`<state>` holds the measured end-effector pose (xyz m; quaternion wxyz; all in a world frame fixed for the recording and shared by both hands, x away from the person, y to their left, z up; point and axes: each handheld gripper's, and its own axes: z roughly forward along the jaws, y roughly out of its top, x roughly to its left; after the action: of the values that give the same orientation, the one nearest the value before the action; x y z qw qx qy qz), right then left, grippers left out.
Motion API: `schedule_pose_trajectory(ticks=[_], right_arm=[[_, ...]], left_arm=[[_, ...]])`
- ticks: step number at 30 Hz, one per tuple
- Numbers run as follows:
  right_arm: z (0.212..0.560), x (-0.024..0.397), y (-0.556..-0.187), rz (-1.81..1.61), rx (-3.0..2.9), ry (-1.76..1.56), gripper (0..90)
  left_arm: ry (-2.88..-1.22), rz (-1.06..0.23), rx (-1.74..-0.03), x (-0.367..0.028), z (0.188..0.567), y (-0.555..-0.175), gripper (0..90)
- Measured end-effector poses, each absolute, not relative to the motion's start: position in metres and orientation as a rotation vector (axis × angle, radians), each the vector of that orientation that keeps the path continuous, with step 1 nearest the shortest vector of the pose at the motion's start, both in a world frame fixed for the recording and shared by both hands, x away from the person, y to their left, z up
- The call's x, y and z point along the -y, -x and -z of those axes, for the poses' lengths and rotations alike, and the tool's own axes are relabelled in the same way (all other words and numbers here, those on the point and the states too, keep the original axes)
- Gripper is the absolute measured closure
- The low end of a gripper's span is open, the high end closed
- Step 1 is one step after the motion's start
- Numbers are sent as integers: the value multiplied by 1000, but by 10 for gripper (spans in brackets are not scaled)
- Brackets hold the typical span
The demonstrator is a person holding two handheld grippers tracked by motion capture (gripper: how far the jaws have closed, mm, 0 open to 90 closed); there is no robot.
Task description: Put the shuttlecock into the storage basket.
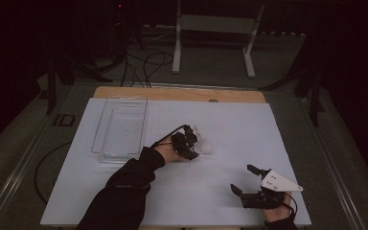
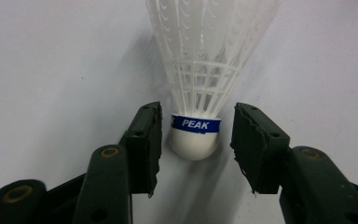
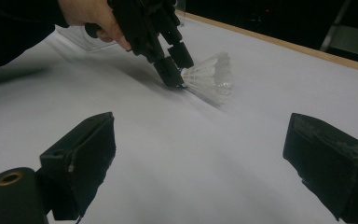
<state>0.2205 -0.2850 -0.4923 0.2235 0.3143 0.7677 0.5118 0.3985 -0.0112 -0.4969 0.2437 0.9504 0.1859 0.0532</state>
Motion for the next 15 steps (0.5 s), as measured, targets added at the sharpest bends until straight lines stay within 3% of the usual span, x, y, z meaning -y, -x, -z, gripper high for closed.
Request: schedule_pose_trajectory(ticks=[15], right_arm=[[493,285,-221,-1412,-2122,-875,92]], left_arm=[[-2668,-81,-502,19,499,-405,635]])
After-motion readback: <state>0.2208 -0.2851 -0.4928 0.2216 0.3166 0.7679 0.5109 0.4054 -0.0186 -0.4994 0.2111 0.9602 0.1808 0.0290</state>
